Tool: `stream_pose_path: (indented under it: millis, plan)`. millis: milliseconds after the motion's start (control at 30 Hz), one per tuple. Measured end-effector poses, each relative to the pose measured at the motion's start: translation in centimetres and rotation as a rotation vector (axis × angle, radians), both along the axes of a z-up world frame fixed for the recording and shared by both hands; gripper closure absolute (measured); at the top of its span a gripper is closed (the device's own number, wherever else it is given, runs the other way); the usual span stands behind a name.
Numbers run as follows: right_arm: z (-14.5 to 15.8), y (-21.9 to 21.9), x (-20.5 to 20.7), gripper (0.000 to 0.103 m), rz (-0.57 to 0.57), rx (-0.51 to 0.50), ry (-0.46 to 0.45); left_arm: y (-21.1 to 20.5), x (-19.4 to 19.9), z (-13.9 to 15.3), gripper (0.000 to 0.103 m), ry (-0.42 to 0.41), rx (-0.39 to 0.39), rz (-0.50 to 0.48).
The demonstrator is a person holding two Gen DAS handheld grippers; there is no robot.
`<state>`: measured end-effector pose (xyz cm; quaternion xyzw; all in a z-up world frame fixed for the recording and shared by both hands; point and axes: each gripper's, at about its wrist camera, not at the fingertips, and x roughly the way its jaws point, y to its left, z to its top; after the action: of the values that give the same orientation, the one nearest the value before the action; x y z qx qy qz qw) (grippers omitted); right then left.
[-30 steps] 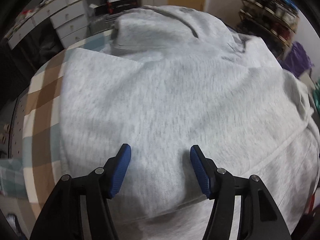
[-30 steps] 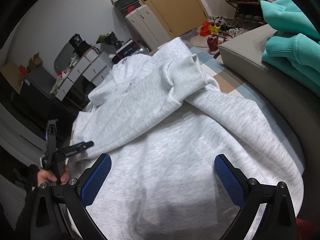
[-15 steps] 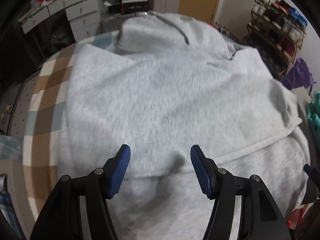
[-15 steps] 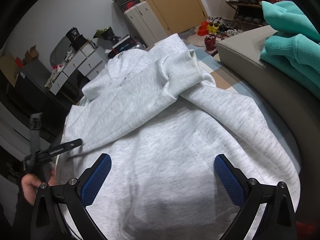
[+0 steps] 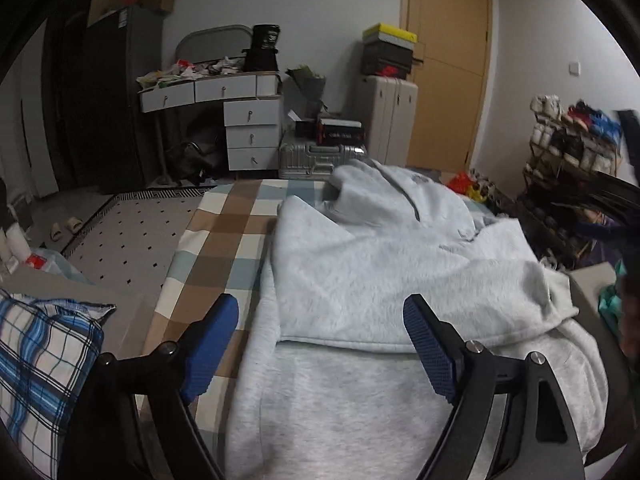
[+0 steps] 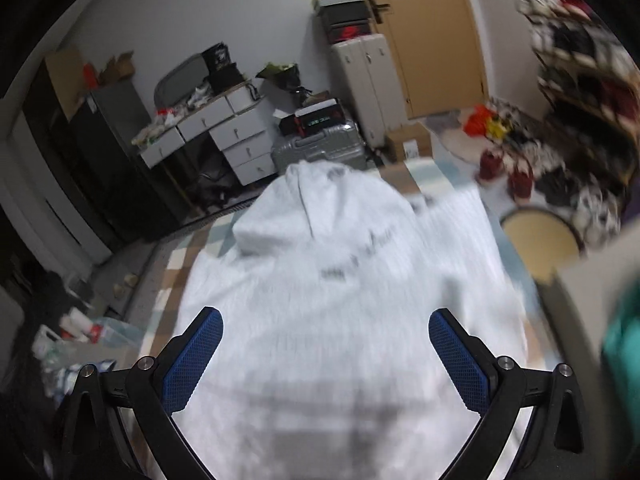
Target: Fold large clothes
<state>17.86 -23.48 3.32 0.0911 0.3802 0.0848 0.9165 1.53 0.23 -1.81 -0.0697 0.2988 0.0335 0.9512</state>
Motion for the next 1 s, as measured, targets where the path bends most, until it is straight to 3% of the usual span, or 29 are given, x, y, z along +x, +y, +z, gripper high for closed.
stream_pose_path:
  millis: [100, 267, 333, 467, 533, 600, 633, 700, 733, 833, 1000]
  plan:
    - [-1.0, 2.7, 7.0, 0.0, 0.016, -0.095, 0.053, 1.3, 1.0, -0.6, 0.016, 0.049, -0.054, -0.005]
    - [-5.0, 7.2, 17.6, 0.0, 0.027, -0.179, 0.149, 2.6, 2.4, -1.0, 0.016, 0.071, -0.024, 0.03]
    - [-6.7, 8.7, 20.8, 0.001, 0.03, -0.234, 0.167, 3.3, 3.3, -1.6, 0.016, 0.106, -0.013, 0.054]
    - [-9.8, 11.2, 25.6, 0.011, 0.038, -0.274, 0.179, 3.7, 4.5, -3.3, 0.016, 0.196, -0.042, 0.019]
    - [-11.0, 11.7, 26.6, 0.017, -0.008, -0.318, 0.159, 3.2, 4.7, -3.6, 0.016, 0.217, -0.016, 0.002]
    - [-12.4, 11.8, 27.7, 0.036, -0.038, -0.327, 0.183, 2.8, 4.6, -3.6, 0.016, 0.217, 0.01, -0.014]
    - [-12.8, 11.8, 28.0, 0.055, -0.034, -0.313, 0.194, 2.7, 4.5, -3.5, 0.016, 0.213, 0.016, -0.017]
    - [-13.3, 11.2, 27.6, 0.07, -0.043, -0.313, 0.181, 2.7, 4.4, -3.4, 0.016, 0.213, 0.02, -0.015]
    - [-13.2, 10.9, 27.3, 0.089, -0.041, -0.322, 0.172, 2.9, 4.4, -3.4, 0.016, 0.214, 0.016, -0.011]
    - [-11.5, 9.6, 25.6, 0.098, -0.014, -0.319, 0.127, 3.1, 4.2, -3.5, 0.016, 0.22, 0.004, 0.008]
    - [-7.8, 8.0, 21.1, 0.098, 0.032, -0.35, 0.049, 2.8, 4.2, -3.6, 0.016, 0.219, 0.041, 0.037]
